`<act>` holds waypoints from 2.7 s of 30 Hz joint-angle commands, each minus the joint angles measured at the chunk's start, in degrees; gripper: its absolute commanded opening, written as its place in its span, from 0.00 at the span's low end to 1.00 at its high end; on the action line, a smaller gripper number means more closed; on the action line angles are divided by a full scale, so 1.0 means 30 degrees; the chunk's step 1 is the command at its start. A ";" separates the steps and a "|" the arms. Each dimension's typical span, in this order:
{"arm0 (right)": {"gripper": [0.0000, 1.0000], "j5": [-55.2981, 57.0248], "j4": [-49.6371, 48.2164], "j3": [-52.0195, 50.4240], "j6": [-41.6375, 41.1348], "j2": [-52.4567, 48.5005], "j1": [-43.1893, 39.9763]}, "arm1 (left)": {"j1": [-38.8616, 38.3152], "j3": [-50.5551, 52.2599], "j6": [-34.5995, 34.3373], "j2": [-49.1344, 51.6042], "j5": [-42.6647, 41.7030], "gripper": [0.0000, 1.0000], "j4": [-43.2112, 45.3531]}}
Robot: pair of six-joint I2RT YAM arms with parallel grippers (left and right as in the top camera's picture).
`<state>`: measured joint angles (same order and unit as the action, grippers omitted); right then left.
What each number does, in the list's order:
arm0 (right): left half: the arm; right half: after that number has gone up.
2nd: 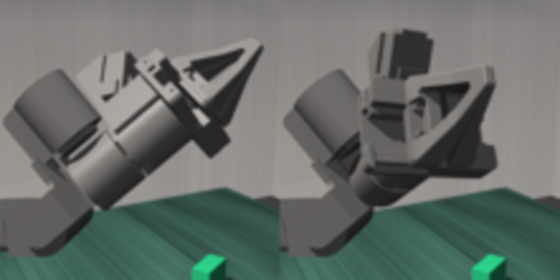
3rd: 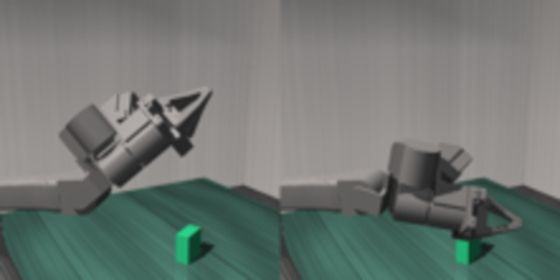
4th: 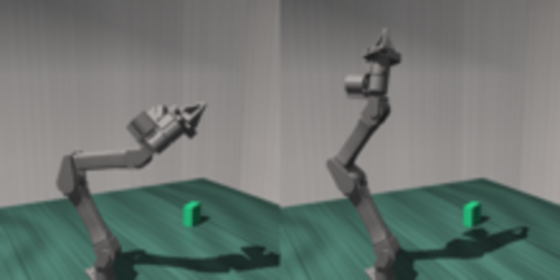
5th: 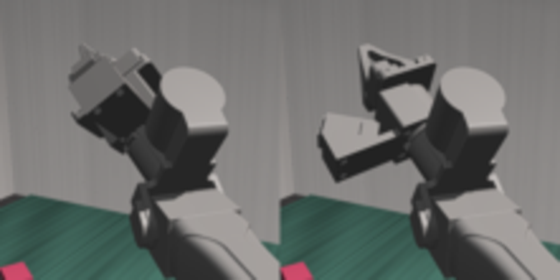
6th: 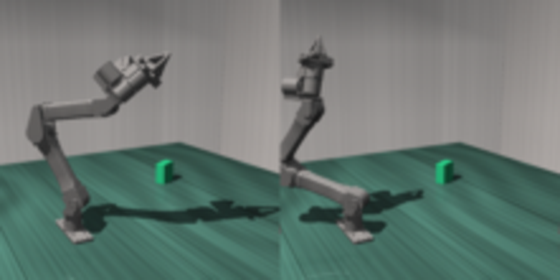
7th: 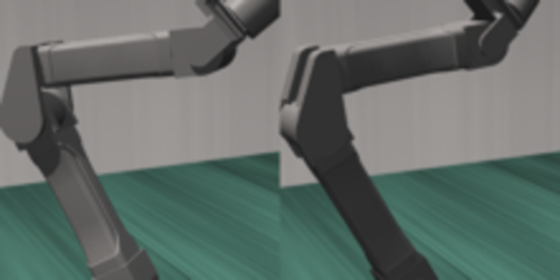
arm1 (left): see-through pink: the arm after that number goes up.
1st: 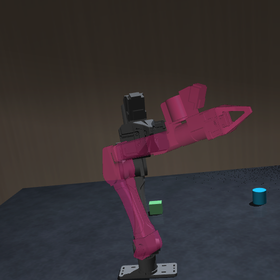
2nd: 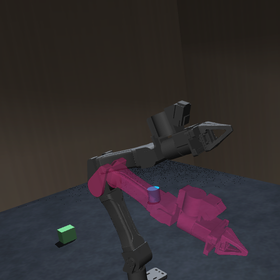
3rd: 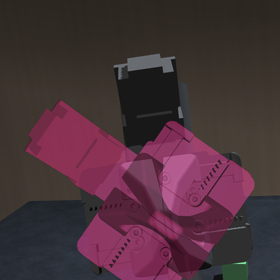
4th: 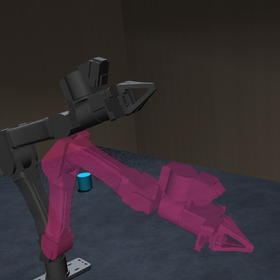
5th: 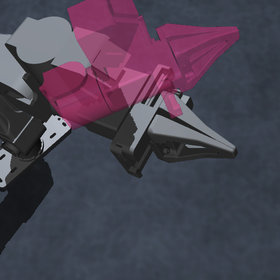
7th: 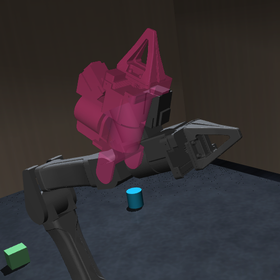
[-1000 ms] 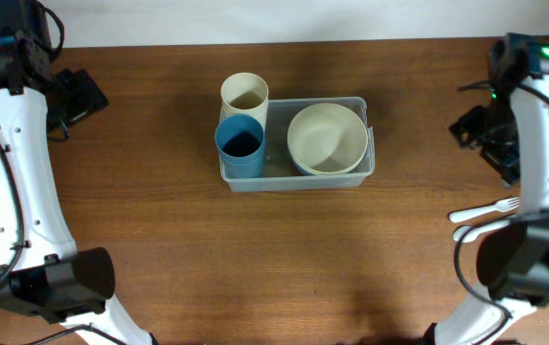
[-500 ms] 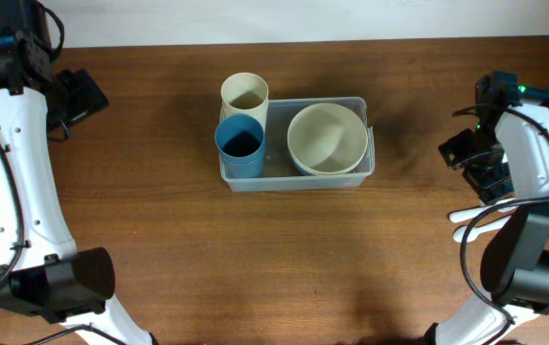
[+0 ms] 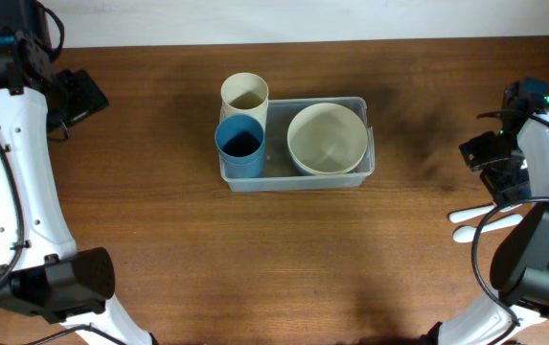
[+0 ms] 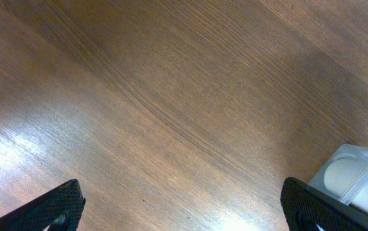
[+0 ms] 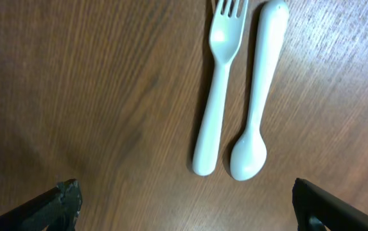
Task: Pack container
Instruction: 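Lower the right gripper over the white fork and grasp it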
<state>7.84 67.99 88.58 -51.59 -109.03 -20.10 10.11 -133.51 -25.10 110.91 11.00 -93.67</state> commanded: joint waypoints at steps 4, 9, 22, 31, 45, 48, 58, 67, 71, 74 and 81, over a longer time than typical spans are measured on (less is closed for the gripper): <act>0.99 -0.0175 -0.0612 -0.0393 0.0189 -0.0583 -0.0226 | 0.0058 -0.0153 0.0160 -0.0073 0.0131 1.00 -0.0015; 0.99 -0.0182 -0.0896 -0.0430 0.0182 -0.0874 -0.0226 | 0.0058 -0.0153 0.0160 -0.0073 0.0138 1.00 -0.0015; 0.99 -0.0255 -0.2040 -0.0831 0.0852 -0.1005 -0.0823 | 0.0058 -0.0153 0.0160 -0.0073 0.0138 1.00 -0.0015; 0.99 -0.0903 -0.4313 -0.2433 0.1035 -0.1005 -0.0831 | 0.0058 -0.0153 0.0160 -0.0073 0.0138 1.00 -0.0007; 0.99 -0.0823 -0.4772 -0.2696 0.1027 -0.1865 -0.0882 | 0.0058 -0.0153 0.0160 -0.0073 0.0138 1.00 -0.0015; 0.99 -0.0831 -0.4779 -0.2710 0.1027 -0.1931 -0.1093 | 0.0058 -0.0153 0.0160 -0.0073 0.0131 1.00 -0.0015; 0.99 -0.1049 -0.4714 -0.2783 0.1603 -0.1945 -0.1909 | 0.0058 -0.0153 0.0160 -0.0073 0.0131 1.00 -0.0015; 0.99 -0.1144 -0.4867 -0.2965 0.1428 -0.1960 -0.1902 | 0.0058 -0.0153 0.0160 -0.0073 0.0131 1.00 -0.0015; 0.99 -0.1260 -0.5115 -0.3140 0.1399 -0.1967 -0.1894 | 0.0058 -0.0153 0.0168 -0.0073 0.0138 1.00 -0.0015; 0.99 -0.1268 -0.5129 -0.3155 0.1399 -0.1967 -0.1902 | 0.0058 -0.0153 0.0160 -0.0073 0.0131 0.99 -0.0015; 0.99 -0.1282 -0.5661 -0.3818 0.1392 -0.1967 -0.1902 | 0.0058 -0.0153 0.0160 -0.0073 0.0138 1.00 -0.0015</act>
<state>4.38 51.75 78.85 -46.96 -114.39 -25.80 10.11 -133.51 -25.10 110.91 10.98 -93.67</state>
